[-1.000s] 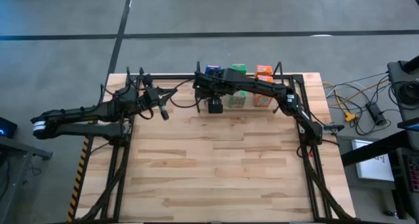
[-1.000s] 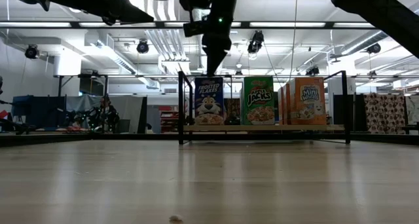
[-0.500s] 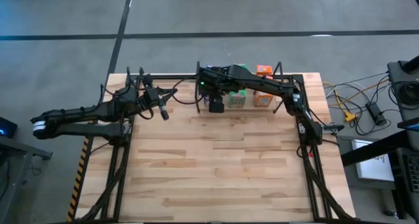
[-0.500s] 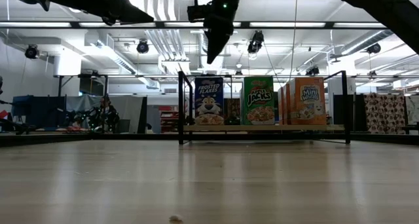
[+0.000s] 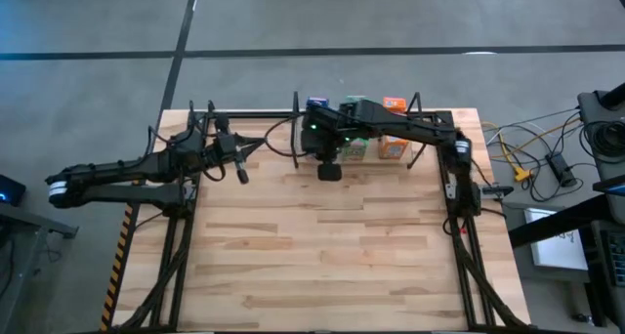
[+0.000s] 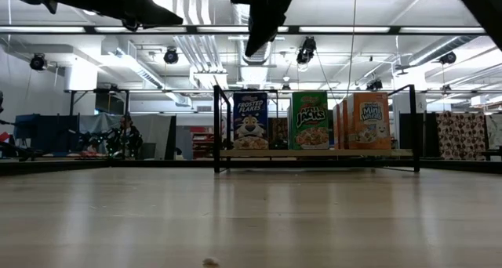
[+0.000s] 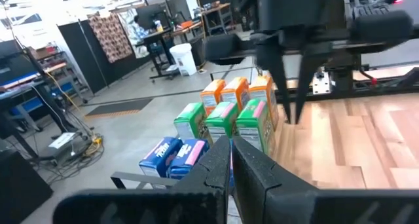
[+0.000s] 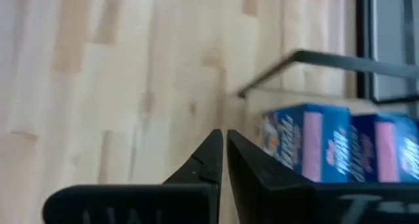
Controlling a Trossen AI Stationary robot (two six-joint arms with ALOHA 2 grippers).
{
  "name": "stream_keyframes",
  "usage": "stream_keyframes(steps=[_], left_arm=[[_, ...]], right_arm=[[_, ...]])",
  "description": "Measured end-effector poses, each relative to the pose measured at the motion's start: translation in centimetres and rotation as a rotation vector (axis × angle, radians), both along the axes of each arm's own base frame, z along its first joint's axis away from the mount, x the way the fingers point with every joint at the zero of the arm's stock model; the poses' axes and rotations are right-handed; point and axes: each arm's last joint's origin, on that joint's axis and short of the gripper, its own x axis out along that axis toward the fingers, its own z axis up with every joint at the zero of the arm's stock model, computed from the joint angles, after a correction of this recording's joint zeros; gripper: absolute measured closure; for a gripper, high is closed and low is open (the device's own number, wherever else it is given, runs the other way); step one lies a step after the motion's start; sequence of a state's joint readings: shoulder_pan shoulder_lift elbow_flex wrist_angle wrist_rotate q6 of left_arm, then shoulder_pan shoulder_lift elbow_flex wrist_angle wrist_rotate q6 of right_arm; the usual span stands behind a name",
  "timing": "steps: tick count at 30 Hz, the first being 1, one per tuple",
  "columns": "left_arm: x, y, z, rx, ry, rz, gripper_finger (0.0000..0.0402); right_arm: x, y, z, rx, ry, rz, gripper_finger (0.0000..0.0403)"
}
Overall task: Stack cereal on shelf
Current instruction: Return to Home Position
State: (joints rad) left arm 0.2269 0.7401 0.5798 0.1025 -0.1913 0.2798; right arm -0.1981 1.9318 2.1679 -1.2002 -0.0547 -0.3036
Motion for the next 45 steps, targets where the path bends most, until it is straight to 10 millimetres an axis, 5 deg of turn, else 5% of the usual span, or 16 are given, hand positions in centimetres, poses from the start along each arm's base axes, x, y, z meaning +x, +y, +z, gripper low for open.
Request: stream_keyframes(steps=[7,18,32,45], left_arm=[[-0.4,-0.2,0.2,-0.010,-0.010,-0.004,0.0401],[-0.6,-0.2,-0.8,-0.070,0.012,-0.001,0.0401],[-2.5,-1.9,-4.4,-0.305,-0.006,-0.204,0.0401],[-5.3,-2.6,-5.3,-0.311,-0.099,-0.228,0.0401]], right_arm=[[-3.0,1.9,-2.8,-0.032,-0.176,0.091,0.0390],[-9.5,3.7,-9.4,-0.107,-0.748,0.298,0.0390],[-20.9,5.6,-10.0,-0.166,-0.958,0.297,0.0390],[-28.3,6.8,-12.4,-0.120,-1.174,0.272,0.0390]])
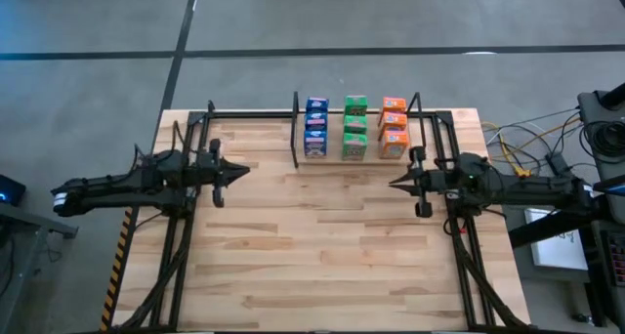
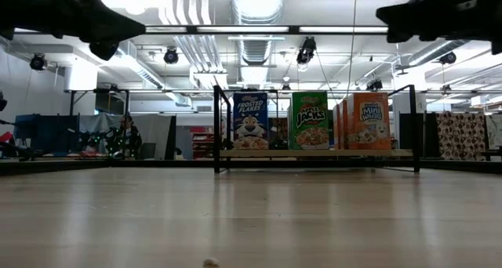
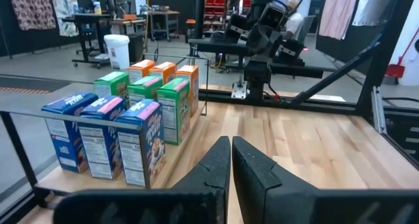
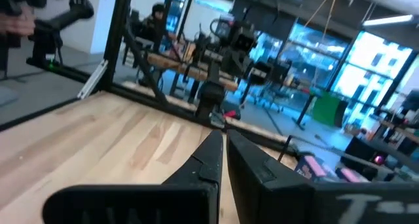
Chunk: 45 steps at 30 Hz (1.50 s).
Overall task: Stack cereal on shelf
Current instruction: Return to Home Position
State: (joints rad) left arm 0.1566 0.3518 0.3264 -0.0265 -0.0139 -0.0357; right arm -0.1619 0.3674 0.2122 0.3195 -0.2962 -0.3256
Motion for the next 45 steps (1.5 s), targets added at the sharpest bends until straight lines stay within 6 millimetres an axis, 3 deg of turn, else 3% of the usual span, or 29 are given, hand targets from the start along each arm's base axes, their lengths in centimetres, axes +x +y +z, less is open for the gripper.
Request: stream_keyframes(steps=[12,23,34,45], left_arm=[[-2.7,-0.4,-0.6,0.018,-0.057,0.001,0.0401],[-3.2,-0.5,-3.4,0.030,-0.072,0.003,0.0401],[-3.1,-0.5,-3.8,0.032,-0.057,0.004,0.0401],[-3.1,-0.5,-3.9,0.032,-0.056,0.005,0.0401]], right_arm=[[-2.7,0.4,-0.9,-0.018,-0.125,-0.007,0.0390],[-3.8,0.6,-1.6,0.001,-0.094,-0.007,0.0390],[-3.6,0.4,-2.7,0.045,-0.007,-0.066,0.0390],[-2.7,0.2,-5.9,0.104,0.072,-0.056,0.0390]])
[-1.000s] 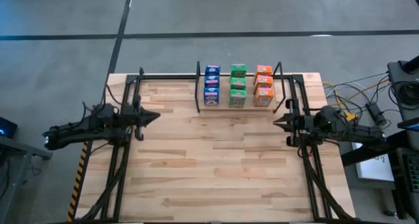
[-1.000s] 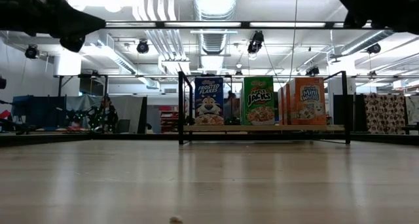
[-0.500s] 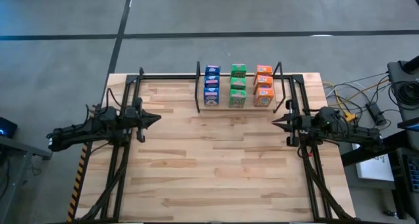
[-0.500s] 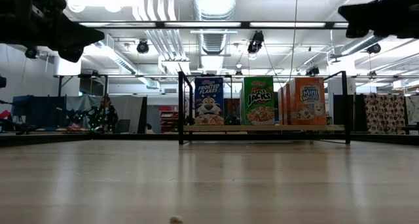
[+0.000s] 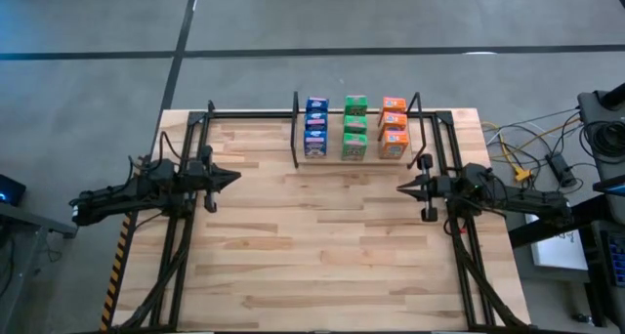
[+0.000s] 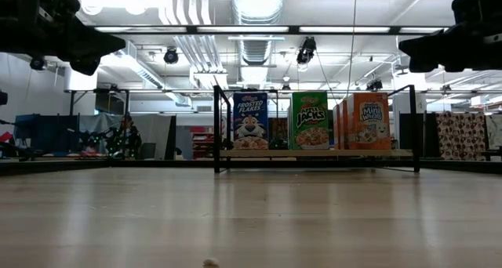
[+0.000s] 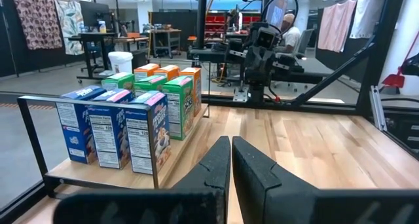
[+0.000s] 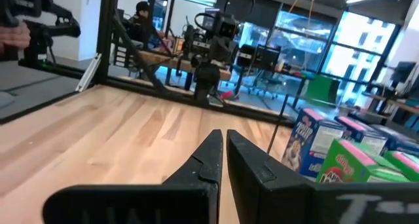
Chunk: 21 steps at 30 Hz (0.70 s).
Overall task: Stack cereal on shelf
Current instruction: Return to Home Position
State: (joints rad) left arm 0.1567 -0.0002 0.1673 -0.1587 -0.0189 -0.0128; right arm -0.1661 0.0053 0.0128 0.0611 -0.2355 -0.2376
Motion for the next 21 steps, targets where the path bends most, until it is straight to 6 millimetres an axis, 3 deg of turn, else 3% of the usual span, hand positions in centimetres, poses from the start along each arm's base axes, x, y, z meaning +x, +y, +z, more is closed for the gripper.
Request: stream_keyframes(steps=[10,21], left_arm=[[0.05,0.01,-0.03,-0.027,0.000,0.000,0.0401],[0.05,0.01,-0.03,-0.092,-0.011,0.000,0.0401]], right_arm=[[0.04,-0.01,-0.15,0.019,0.017,-0.002,0.0390],[0.08,-0.02,-0.25,-0.124,0.017,-0.010,0.0390]])
